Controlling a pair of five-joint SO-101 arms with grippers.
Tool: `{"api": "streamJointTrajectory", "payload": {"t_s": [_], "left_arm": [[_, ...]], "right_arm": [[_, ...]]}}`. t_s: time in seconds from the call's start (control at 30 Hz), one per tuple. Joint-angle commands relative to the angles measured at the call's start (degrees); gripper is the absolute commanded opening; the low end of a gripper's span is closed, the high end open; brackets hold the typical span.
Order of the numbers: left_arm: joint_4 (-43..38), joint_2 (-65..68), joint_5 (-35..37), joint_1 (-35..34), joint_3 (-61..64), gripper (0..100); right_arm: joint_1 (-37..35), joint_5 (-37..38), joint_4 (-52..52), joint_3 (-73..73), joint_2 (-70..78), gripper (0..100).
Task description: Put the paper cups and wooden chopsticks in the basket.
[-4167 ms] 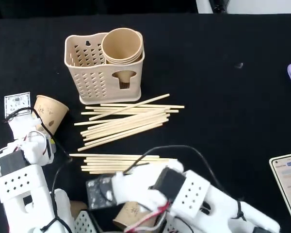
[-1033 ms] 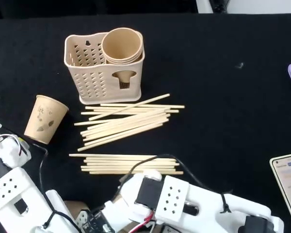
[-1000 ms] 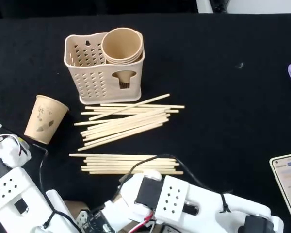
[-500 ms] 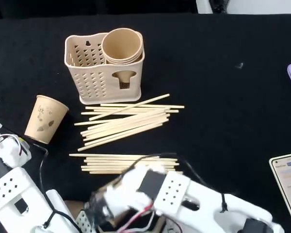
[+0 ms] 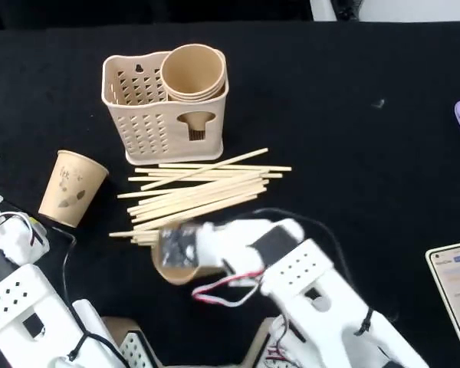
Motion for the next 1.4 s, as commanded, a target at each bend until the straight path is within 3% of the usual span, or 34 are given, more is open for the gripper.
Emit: {"api": "streamJointTrajectory", "payload": {"t_s": [0.0, 0.3, 0.43, 0.53, 0.7, 0.93, 1.0, 1.17, 1.37], "left_arm": [[-1.2, -0.3, 0.3, -0.4, -3.1, 18], [-1.4, -0.3, 0.2, -0.4, -2.2, 18], [-1.2, -0.3, 0.1, 2.9, -1.2, 18], [-1.0, -0.3, -0.1, 6.5, 0.4, 18], [2.2, -0.4, -10.2, 16.7, 4.0, 18], [12.7, -0.9, -16.9, 25.5, -1.1, 18], [14.9, -0.9, -18.4, 28.5, -2.5, 18], [21.3, -0.9, -25.8, 40.7, -5.2, 18], [24.2, -0.9, -33.1, 55.4, -5.3, 18]], "right_arm": [[5.5, -0.6, 4.4, -6.4, -0.3, 17.2], [13.7, -2.6, 5.5, -10.2, -0.3, 17.3], [10.5, -14.2, 4.8, -12.8, -0.3, 17.4], [5.8, -16.6, 6.3, -13.7, -0.5, 17.5], [-0.1, -17.0, 7.9, -13.5, -5.1, 17.5], [7.8, -16.5, 8.8, -12.3, -17.5, 17.5], [6.4, -16.4, 10.6, -9.6, -20.8, 17.5], [2.8, -16.2, 11.3, -2.9, -29.5, 17.5], [6.6, -14.7, 11.7, 0.0, -38.5, 17.4]]}}
